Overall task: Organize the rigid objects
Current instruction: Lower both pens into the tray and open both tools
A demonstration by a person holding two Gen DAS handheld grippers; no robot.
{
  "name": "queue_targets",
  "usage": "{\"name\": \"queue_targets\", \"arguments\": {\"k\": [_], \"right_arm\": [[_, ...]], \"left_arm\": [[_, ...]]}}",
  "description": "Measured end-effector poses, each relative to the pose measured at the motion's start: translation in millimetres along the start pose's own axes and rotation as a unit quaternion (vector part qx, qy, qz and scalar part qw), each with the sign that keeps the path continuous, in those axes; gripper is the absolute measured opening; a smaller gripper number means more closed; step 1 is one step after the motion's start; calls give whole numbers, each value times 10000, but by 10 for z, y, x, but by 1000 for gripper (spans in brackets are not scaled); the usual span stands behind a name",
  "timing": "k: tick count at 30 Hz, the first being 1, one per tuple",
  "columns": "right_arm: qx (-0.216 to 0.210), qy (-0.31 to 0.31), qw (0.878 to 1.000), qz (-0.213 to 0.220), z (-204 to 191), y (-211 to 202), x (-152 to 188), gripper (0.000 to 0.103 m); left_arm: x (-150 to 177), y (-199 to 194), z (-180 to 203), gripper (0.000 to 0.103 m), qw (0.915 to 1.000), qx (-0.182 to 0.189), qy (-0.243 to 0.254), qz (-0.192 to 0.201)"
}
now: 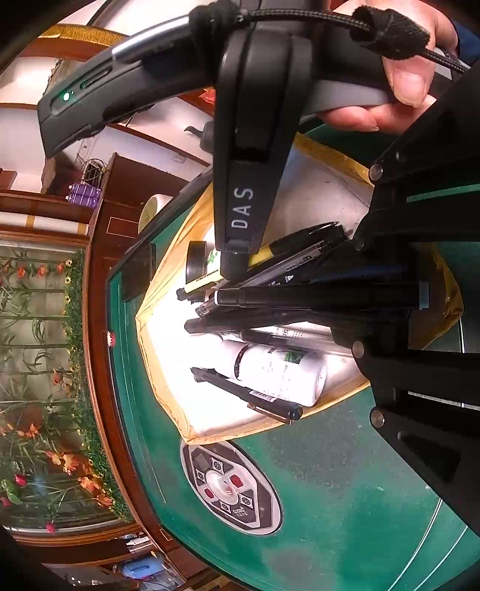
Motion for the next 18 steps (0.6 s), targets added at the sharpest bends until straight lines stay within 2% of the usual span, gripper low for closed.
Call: {"name": "queue_targets", "arguments": {"k": [18], "right_arm": [[136, 32, 9999, -26, 24, 41, 5, 10]], "left_arm": [[12, -45, 23, 14, 9998, 128, 27, 128]]}}
Point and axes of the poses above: each gripper's, at about its wrist camera, not at the fingertips, and y roughly the way its jaws point, z to its right, x to its underside, the point moved 1 cm from there along y, roughly the way its jaws point, and after that the axes turned 5 degrees about y, right-handed, at the moved point
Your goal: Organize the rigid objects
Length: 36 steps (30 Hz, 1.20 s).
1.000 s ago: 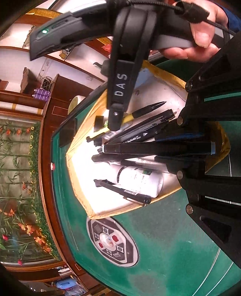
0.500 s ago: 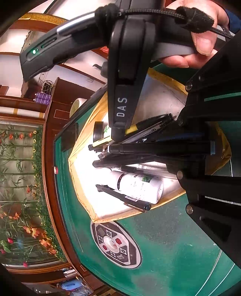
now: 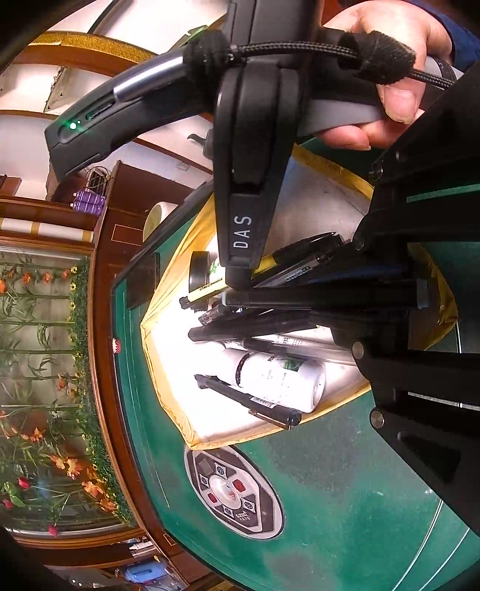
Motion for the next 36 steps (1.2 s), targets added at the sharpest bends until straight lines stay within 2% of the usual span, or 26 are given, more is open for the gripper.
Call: {"name": "queue_targets", "arguments": {"k": [3, 5, 6, 13, 17, 21, 22, 25, 28, 36], "right_arm": [[41, -15, 10000, 21, 6, -3, 1, 10], [49, -29, 10000, 33, 3, -11, -3, 10], [60, -37, 10000, 52, 0, -21, -4, 11], [53, -84, 9996, 256, -20, -122, -14, 35], [32, -100, 9993, 358, -36, -162, -29, 40], [-5, -135, 9989, 440, -58, -198, -40, 42], [-27, -155, 9988, 471, -69, -213, -40, 45], [-30, -223, 9980, 594, -103, -260, -44, 53], [3, -243, 9972, 708, -113, -301, -49, 57], [138, -268, 9946, 992, -118, -388, -31, 59]], "left_arm": [[2, -17, 13, 15, 10000, 9, 11, 12], [5, -18, 6, 19, 10000, 27, -4, 9], [5, -23, 4, 24, 10000, 31, -14, 23], [-4, -133, -3, 48, 9997, 31, -8, 255], [-13, -181, -19, 56, 9994, 23, -23, 352], [-13, -216, -39, 63, 9992, 13, -48, 407], [-12, -227, -48, 66, 9990, 0, -56, 435], [-9, -259, -63, 71, 9987, -23, -63, 499], [8, -314, -77, 74, 9983, -58, -63, 578], [143, -493, -160, 82, 9966, -155, -97, 809]]}}
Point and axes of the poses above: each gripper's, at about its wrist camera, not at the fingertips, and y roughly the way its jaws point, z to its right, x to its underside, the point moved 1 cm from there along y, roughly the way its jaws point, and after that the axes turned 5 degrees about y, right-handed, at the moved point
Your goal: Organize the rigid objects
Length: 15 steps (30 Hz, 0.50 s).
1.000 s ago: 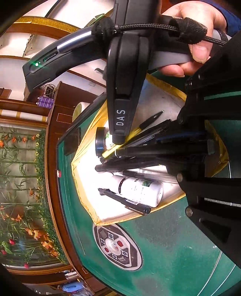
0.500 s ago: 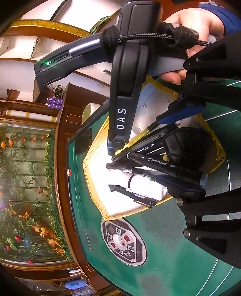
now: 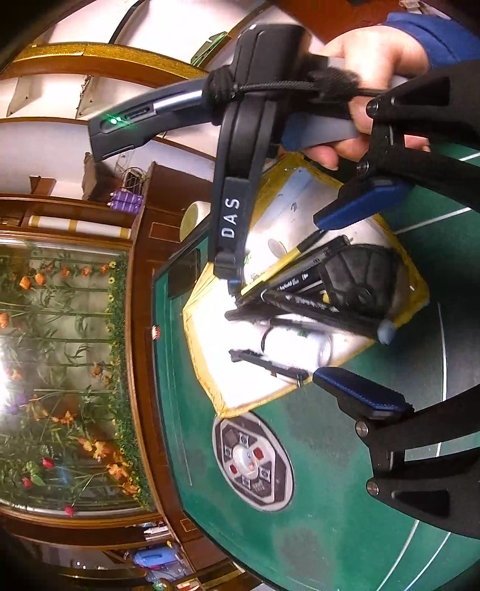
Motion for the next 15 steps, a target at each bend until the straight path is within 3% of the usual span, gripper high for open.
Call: {"name": "queue_targets", "arguments": {"k": [3, 9, 11, 15], "right_arm": [[171, 1, 9996, 213, -5, -64, 50, 59], [368, 97, 9964, 756, -6, -364, 341, 60], [356, 19, 9953, 898, -60, -480, 443, 69], [409, -195, 9938, 1015, -171, -606, 572, 72]], "left_arm": [[122, -151, -94, 91, 9996, -160, -69, 237], [353, -315, -321, 93, 9981, -433, -327, 306], [411, -357, -398, 94, 9971, -577, -409, 269], [501, -440, -528, 99, 9942, -951, -397, 318]]}}
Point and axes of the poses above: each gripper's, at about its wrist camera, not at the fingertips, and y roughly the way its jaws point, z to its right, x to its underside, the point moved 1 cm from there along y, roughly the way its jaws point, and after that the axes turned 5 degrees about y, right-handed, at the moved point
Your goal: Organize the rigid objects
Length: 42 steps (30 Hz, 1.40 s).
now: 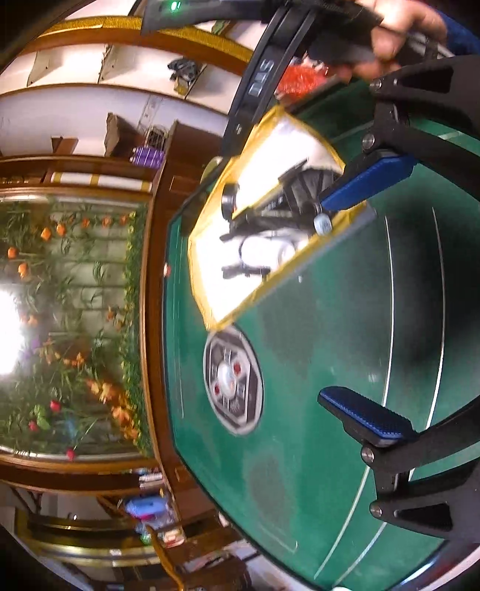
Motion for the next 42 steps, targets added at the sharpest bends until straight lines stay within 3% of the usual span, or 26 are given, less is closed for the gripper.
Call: {"name": "queue_targets", "arguments": {"k": [4, 13, 19, 24, 28, 35, 42], "right_arm": [[-82, 0, 10000, -6, -50, -82, 83, 75], [135, -101, 9998, -143, -134, -74, 354, 78], [167, -32, 9996, -234, -107, -38, 396, 78], [187, -143, 9995, -222, -170, -45, 428, 78], [195, -211, 9993, -229, -244, -33, 442, 78], [209, -357, 9989, -201, -342, -37, 432, 78], [232, -365, 9988, -233, -344, -25, 449, 78]], "left_arm": [[52, -19, -87, 102, 9994, -308, 147, 94], [75, 165, -118, 102, 9976, -490, 454, -189], [85, 232, -154, 102, 9974, -492, 424, -322], [102, 171, -252, 102, 9991, -243, 252, -253], [98, 109, -192, 102, 9970, -359, 642, -219], [125, 45, -171, 102, 9939, -706, 840, -72], [146, 102, -115, 102, 9928, -662, 981, -201]]}}
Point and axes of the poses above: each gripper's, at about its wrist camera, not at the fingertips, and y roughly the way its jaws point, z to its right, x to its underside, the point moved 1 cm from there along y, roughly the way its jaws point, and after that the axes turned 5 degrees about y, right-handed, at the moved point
